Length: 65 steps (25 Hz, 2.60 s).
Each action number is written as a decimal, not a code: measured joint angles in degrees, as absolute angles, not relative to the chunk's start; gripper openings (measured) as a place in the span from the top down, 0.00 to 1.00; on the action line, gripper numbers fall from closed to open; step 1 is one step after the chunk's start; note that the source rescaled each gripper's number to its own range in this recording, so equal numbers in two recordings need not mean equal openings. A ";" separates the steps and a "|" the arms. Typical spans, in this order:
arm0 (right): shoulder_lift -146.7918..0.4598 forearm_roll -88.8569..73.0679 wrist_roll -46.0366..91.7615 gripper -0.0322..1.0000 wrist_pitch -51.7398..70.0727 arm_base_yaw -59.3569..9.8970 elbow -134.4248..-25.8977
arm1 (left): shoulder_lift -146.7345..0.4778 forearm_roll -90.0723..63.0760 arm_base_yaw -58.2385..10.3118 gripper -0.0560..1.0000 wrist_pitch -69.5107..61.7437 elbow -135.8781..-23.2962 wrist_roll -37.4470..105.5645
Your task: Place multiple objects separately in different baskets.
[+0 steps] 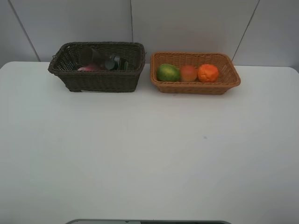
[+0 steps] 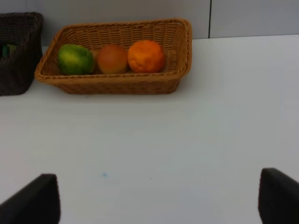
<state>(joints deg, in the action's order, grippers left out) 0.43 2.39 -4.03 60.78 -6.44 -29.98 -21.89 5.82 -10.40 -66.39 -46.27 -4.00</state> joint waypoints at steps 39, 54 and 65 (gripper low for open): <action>0.43 2.39 -4.03 0.15 60.78 -6.44 -29.98 | -5.83 0.75 -10.40 0.14 -60.48 -28.91 -2.51; 0.43 2.39 -4.03 0.15 60.78 -6.44 -29.98 | 0.44 0.53 -10.40 0.14 -60.58 -28.92 -1.45; 0.43 2.39 -4.03 0.15 60.78 -6.44 -29.98 | 0.44 0.53 -10.40 0.14 -60.58 -28.92 -1.41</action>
<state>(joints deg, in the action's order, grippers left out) 0.43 2.39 -4.03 60.78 -6.44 -29.98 0.44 0.53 -10.40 -60.58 -28.92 -1.41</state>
